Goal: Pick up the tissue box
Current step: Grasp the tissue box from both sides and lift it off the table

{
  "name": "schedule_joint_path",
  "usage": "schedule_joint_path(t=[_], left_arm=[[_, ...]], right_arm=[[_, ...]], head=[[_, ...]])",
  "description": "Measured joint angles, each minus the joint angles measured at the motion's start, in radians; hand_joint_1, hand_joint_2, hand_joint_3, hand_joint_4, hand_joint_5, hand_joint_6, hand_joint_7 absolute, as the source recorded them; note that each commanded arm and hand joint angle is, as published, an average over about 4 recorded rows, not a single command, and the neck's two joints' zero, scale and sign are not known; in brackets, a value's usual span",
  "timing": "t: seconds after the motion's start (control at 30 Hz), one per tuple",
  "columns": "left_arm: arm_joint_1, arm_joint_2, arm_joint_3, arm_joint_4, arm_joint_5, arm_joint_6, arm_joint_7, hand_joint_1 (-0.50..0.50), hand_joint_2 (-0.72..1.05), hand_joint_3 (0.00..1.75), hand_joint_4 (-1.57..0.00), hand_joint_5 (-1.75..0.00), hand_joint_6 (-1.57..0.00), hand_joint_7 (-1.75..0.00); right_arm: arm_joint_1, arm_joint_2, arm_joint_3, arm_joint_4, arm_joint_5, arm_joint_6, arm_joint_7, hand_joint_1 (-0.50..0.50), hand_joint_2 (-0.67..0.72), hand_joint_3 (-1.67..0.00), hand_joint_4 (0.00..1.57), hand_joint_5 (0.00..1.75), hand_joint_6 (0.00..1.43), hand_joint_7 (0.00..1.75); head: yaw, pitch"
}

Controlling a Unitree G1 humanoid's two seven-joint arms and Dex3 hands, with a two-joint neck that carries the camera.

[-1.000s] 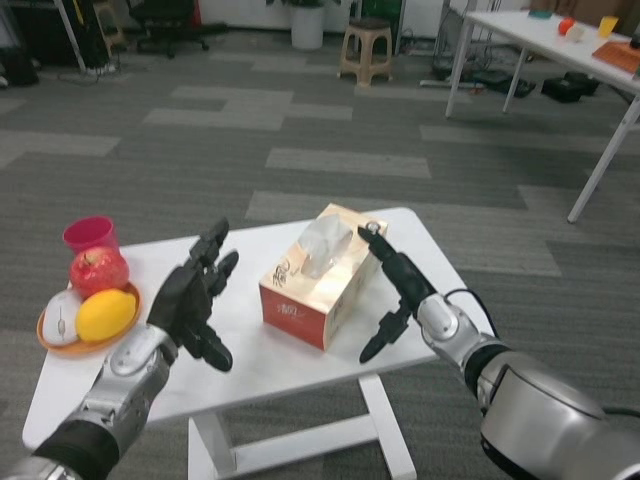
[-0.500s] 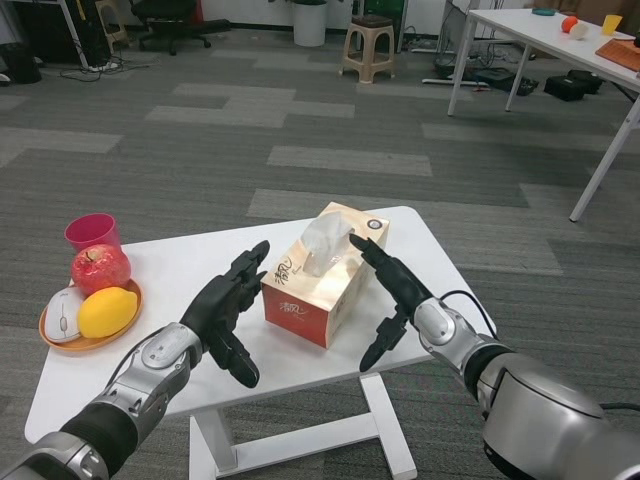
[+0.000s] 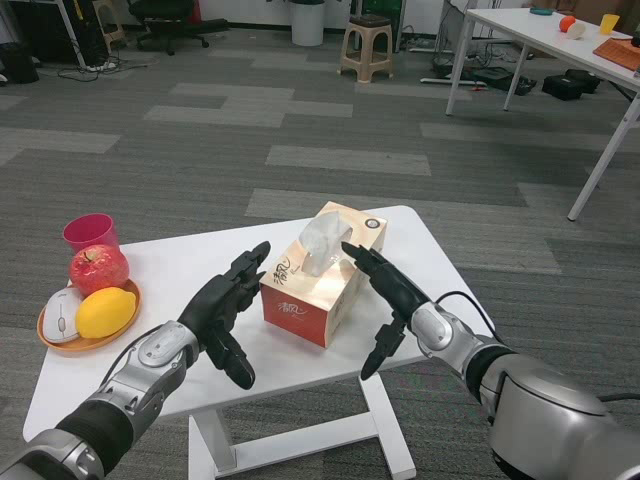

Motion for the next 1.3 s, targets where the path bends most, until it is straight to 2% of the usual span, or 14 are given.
schedule_joint_path(t=[0.13,0.3,0.47,0.63,0.83,0.93,1.1,1.3], left_arm=[[0.019,0.004,0.013,-0.012,-0.005,0.000,-0.012,0.50,-0.55,0.00,0.00,-0.23,0.00,0.00],[0.050,0.019,0.019,-0.046,-0.035,0.000,-0.042,0.50,-0.55,0.00,0.00,-0.21,0.00,0.00],[0.077,0.059,0.000,-0.092,-0.061,0.002,-0.087,0.50,-0.55,0.00,0.00,-0.21,0.00,0.00],[0.111,0.097,-0.027,-0.144,-0.091,0.002,-0.107,0.50,-0.55,0.00,0.00,-0.21,0.00,0.00],[0.149,0.159,-0.093,-0.213,-0.146,0.000,-0.129,0.50,-0.55,0.04,0.00,-0.21,0.00,0.00],[0.170,0.177,-0.109,-0.246,-0.154,0.000,-0.131,0.50,-0.55,0.04,0.00,-0.21,0.00,0.00],[0.196,0.204,-0.126,-0.287,-0.177,0.001,-0.137,0.50,-0.55,0.00,0.00,-0.26,0.00,0.00],[0.210,0.203,-0.086,-0.284,-0.184,0.001,-0.145,0.50,-0.55,0.00,0.00,-0.31,0.00,0.00]], right_arm=[[0.009,-0.013,0.016,-0.034,0.000,0.003,0.003,-0.46,0.11,-0.08,0.00,0.00,0.00,0.14],[0.030,-0.026,0.025,-0.074,0.000,0.003,0.015,-0.46,0.14,-0.08,0.00,0.00,0.00,0.14],[0.041,-0.033,0.026,-0.094,-0.001,0.003,0.028,-0.46,0.15,-0.08,0.00,0.00,0.00,0.14],[0.054,-0.043,0.026,-0.119,-0.001,0.002,0.040,-0.46,0.15,-0.08,0.00,0.00,0.00,0.14],[0.088,-0.073,0.020,-0.186,-0.001,0.002,0.068,-0.46,0.14,-0.08,0.00,0.00,0.00,0.14],[0.108,-0.090,0.001,-0.224,-0.001,0.002,0.085,-0.46,0.09,-0.08,0.00,0.00,0.00,0.14],[0.151,-0.116,-0.045,-0.283,-0.001,0.000,0.116,-0.46,0.11,-0.08,0.00,0.00,0.00,0.12],[0.207,-0.127,-0.144,-0.326,-0.004,-0.007,0.140,-0.46,0.09,-0.08,0.00,0.00,0.00,0.12]], head=[[0.005,-0.001],[0.010,-0.007],[0.012,-0.011],[0.015,-0.015],[0.024,-0.020],[0.027,-0.019],[0.033,-0.004],[0.034,0.010]])
